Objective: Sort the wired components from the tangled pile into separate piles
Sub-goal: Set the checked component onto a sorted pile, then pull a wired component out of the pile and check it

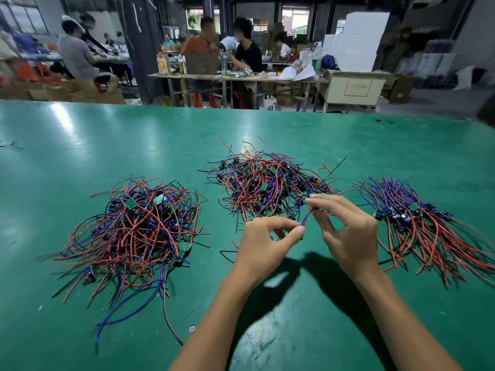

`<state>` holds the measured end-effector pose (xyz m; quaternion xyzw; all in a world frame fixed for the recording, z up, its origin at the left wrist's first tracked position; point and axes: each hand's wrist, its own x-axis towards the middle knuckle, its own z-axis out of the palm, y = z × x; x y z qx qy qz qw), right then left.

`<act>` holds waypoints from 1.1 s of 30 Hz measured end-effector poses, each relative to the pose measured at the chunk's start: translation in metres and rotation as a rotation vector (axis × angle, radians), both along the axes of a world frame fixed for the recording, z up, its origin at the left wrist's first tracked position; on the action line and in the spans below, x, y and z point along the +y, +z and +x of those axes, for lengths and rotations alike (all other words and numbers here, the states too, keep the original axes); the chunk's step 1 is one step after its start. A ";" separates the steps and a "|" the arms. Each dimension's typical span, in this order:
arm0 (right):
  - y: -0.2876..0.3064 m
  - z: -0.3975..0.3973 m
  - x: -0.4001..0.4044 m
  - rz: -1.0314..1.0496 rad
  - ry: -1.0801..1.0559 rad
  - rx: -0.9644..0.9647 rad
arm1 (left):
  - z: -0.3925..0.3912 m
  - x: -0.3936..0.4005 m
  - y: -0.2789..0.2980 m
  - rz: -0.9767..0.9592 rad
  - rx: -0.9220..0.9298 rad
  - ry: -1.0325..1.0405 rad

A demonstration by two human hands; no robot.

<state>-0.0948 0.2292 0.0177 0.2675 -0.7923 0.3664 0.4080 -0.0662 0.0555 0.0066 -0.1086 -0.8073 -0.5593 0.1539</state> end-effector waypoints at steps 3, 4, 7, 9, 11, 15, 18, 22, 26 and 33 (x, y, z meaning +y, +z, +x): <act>0.003 -0.001 -0.002 -0.026 -0.005 -0.005 | 0.000 -0.001 0.002 0.155 -0.100 -0.077; 0.004 -0.001 -0.004 -0.071 -0.022 0.001 | 0.001 -0.001 0.004 0.227 -0.145 -0.103; 0.006 0.001 -0.008 -0.352 -0.114 -0.056 | 0.002 -0.001 0.010 0.419 -0.239 -0.142; 0.006 0.005 -0.009 -0.471 -0.254 -0.115 | 0.002 -0.001 0.013 0.483 -0.264 -0.121; 0.005 0.005 -0.007 -0.373 -0.334 -0.204 | 0.002 -0.002 0.015 0.517 -0.287 -0.107; 0.004 0.006 -0.017 -0.231 0.043 -0.611 | 0.003 -0.002 0.013 0.455 -0.298 -0.127; 0.001 0.004 -0.023 -0.281 0.171 -0.659 | 0.005 -0.001 0.011 0.414 -0.302 -0.174; 0.006 0.003 -0.017 -0.444 0.299 -0.777 | 0.005 -0.003 0.014 0.447 -0.355 -0.156; 0.010 0.006 -0.017 -0.556 0.376 -0.896 | 0.004 -0.006 0.015 0.483 -0.455 -0.174; 0.015 0.004 -0.012 -0.772 0.416 -0.977 | 0.008 -0.006 0.015 0.454 -0.412 -0.301</act>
